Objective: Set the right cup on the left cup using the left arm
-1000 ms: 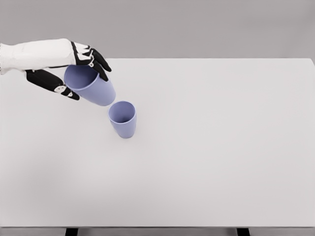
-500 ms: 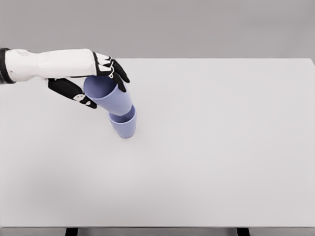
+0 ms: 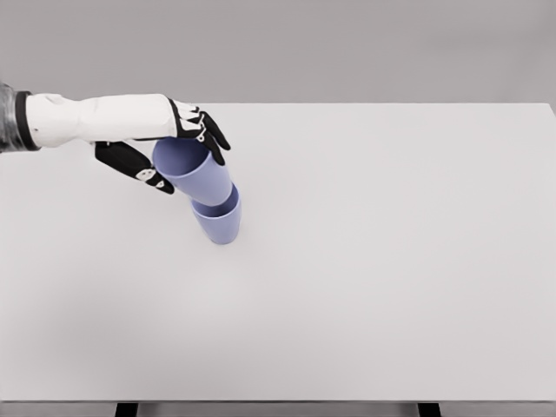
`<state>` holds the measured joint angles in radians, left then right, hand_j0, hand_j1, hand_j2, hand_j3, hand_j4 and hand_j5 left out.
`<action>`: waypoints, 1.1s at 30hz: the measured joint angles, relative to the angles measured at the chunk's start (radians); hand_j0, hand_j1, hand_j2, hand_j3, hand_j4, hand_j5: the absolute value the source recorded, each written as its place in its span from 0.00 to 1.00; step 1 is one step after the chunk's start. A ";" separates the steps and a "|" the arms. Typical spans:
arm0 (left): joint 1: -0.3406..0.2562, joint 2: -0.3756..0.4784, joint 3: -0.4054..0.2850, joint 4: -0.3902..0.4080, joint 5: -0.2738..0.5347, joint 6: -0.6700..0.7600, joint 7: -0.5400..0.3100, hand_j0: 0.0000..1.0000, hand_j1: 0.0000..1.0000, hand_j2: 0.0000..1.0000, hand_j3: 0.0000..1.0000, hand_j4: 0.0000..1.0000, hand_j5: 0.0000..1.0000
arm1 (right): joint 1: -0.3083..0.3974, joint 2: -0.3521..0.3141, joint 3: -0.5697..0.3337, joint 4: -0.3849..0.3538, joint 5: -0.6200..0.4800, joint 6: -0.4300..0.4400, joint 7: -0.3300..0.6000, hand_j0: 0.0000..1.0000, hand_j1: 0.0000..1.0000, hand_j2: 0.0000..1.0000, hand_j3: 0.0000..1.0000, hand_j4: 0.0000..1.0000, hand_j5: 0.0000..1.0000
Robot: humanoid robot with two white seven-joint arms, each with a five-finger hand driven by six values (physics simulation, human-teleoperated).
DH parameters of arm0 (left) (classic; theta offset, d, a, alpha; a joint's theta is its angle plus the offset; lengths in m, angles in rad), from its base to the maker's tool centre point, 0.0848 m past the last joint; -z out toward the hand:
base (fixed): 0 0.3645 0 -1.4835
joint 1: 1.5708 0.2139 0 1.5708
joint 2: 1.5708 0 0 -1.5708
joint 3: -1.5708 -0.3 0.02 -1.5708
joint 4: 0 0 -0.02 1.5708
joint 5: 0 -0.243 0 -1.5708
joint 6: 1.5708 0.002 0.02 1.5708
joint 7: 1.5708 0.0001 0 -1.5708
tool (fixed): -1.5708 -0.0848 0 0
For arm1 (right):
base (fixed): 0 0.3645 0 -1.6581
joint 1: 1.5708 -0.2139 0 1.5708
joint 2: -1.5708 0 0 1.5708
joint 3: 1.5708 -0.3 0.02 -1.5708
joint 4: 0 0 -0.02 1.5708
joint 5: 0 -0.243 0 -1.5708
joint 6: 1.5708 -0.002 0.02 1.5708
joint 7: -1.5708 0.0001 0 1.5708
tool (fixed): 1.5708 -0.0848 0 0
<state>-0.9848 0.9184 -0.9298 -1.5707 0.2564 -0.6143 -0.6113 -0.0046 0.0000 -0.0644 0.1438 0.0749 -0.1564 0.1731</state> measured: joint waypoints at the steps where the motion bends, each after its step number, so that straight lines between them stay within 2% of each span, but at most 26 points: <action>1: 0.001 -0.004 0.000 0.004 -0.004 0.000 0.000 0.63 0.63 0.63 0.63 0.63 0.63 | 0.000 0.000 0.000 0.000 0.000 0.000 0.000 1.00 1.00 1.00 1.00 1.00 1.00; 17: 0.000 -0.013 -0.001 0.015 -0.012 0.000 0.000 0.64 0.64 0.64 0.64 0.64 0.64 | 0.000 0.000 0.000 0.000 0.000 0.000 0.000 1.00 1.00 1.00 1.00 1.00 1.00; 27: -0.006 -0.027 -0.006 0.070 -0.025 0.000 0.000 0.64 0.64 0.64 0.64 0.64 0.64 | 0.000 0.000 0.000 0.000 0.000 0.000 0.000 1.00 1.00 1.00 1.00 1.00 1.00; 33: 0.000 -0.035 -0.015 0.075 -0.029 0.000 0.000 0.64 0.64 0.64 0.64 0.64 0.64 | 0.000 0.000 0.000 0.000 0.000 0.000 0.000 1.00 1.00 1.00 1.00 1.00 1.00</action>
<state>-0.9849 0.8832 -0.9447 -1.4960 0.2272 -0.6141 -0.6112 -0.0046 0.0000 -0.0644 0.1440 0.0749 -0.1564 0.1731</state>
